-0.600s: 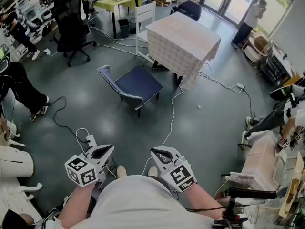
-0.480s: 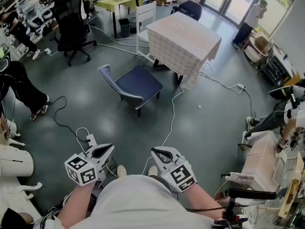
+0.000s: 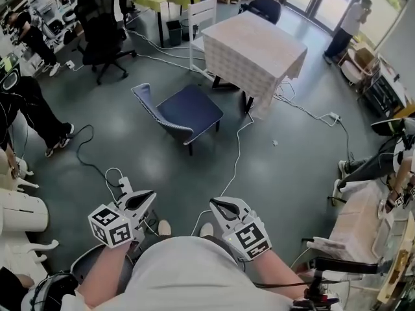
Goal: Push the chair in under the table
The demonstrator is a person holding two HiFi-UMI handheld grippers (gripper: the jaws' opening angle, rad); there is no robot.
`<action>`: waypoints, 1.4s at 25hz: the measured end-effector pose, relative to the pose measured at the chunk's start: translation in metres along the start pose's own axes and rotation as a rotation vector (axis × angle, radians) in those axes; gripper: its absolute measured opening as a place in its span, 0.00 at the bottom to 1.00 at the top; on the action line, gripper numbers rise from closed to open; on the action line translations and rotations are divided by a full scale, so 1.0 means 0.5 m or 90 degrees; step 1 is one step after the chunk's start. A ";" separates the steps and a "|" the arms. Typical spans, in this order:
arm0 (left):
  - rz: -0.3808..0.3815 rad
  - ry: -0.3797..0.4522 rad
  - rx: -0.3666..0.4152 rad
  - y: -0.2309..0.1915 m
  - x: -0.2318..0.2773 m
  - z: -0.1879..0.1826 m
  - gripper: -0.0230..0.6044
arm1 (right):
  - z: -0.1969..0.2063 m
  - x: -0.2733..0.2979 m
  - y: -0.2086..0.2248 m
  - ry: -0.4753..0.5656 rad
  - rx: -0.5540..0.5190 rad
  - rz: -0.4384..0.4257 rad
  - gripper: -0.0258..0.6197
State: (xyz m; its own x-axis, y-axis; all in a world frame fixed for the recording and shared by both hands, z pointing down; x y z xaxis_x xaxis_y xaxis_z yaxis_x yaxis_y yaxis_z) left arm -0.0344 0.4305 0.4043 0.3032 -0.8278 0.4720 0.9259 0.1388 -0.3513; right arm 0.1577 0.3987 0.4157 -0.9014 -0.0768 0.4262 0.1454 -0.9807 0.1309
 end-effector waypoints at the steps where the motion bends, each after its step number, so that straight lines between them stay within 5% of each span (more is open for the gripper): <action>1: -0.009 0.003 -0.002 0.006 0.006 0.000 0.05 | 0.006 -0.009 0.008 0.003 0.000 -0.004 0.06; 8: -0.051 0.009 -0.030 0.005 0.056 -0.007 0.06 | 0.030 -0.016 0.056 -0.007 -0.005 -0.035 0.06; 17: -0.015 -0.004 -0.029 -0.095 0.187 -0.082 0.06 | 0.004 0.058 0.166 -0.015 0.011 0.003 0.07; 25: -0.016 -0.030 -0.084 -0.340 0.358 -0.218 0.18 | -0.082 0.226 0.315 -0.043 0.057 0.065 0.14; 35: 0.003 -0.115 0.030 -0.629 0.485 -0.312 0.24 | -0.138 0.537 0.434 -0.106 0.072 0.043 0.21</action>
State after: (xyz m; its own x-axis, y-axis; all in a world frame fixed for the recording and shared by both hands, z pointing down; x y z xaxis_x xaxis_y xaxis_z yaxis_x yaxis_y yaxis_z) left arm -0.2870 0.1012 0.5029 0.3387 -0.7172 0.6090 0.9328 0.1715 -0.3169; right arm -0.0811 0.1526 0.4966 -0.8094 -0.1008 0.5785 0.2559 -0.9473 0.1929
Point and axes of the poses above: the fingertips, and each gripper's own axes: x forward along the fingers, y to its right, z out of its underside, the point moved 3 cm from there along -x, backward along the fingers, and after that the axes turned 15 degrees about -z, right-handed, at the moved point
